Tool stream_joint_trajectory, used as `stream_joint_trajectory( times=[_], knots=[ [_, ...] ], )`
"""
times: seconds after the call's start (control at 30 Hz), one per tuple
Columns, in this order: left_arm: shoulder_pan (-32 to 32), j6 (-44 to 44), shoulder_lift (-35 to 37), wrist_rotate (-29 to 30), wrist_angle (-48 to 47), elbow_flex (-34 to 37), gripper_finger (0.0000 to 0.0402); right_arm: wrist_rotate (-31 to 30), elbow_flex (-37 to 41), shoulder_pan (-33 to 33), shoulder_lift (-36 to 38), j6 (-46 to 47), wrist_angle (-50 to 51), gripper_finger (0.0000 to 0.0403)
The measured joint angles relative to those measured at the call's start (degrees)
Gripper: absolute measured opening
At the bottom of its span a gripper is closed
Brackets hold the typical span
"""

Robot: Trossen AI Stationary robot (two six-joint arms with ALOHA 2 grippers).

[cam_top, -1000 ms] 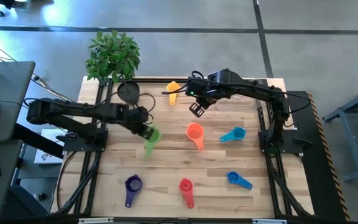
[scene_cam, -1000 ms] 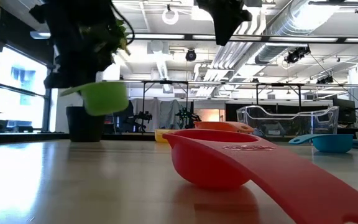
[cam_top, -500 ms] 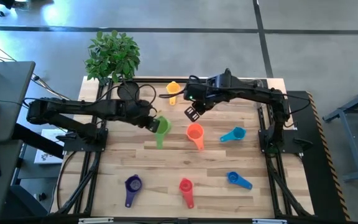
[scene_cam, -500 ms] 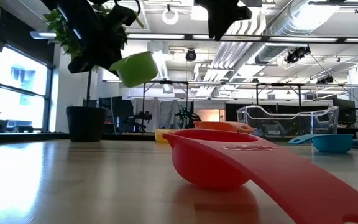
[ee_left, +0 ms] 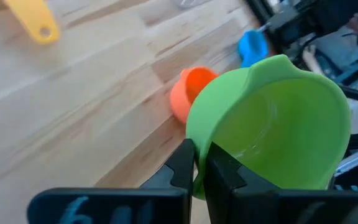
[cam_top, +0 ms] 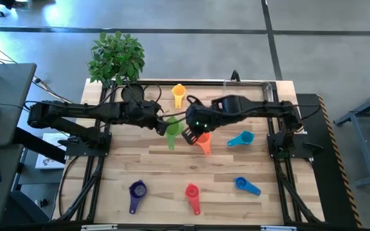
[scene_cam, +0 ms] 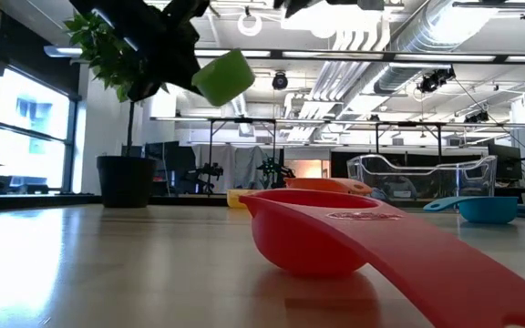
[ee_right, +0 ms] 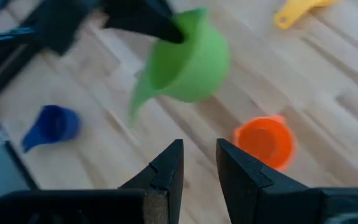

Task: Nest measuring cups in basket
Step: Stack the green measuring cup on the orange measuring cup

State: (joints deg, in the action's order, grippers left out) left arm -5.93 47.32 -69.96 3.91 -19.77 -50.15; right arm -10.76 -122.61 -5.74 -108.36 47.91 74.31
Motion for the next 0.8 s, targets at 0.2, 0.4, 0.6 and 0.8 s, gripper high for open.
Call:
stream_joint_trajectory(
  times=[0.2,0.4,0.6,0.8],
  knots=[
    [0.00,-3.14,0.00,-0.01,2.09,0.00,0.0009,-2.06,0.00,-2.83,0.00,2.20,-4.08,0.0088],
    [0.00,-5.61,0.01,-0.03,4.65,0.00,0.0010,-2.78,0.02,-5.06,-0.04,7.79,-4.76,0.0113],
    [-0.02,-7.63,-0.02,-0.50,6.97,0.00,0.0010,-3.15,0.14,-6.55,-1.28,11.66,-5.21,0.0150],
    [-0.02,-8.60,-0.02,-1.35,8.98,0.00,0.0010,-5.66,0.13,-7.21,-2.92,13.59,-5.55,0.0156]
  ],
)
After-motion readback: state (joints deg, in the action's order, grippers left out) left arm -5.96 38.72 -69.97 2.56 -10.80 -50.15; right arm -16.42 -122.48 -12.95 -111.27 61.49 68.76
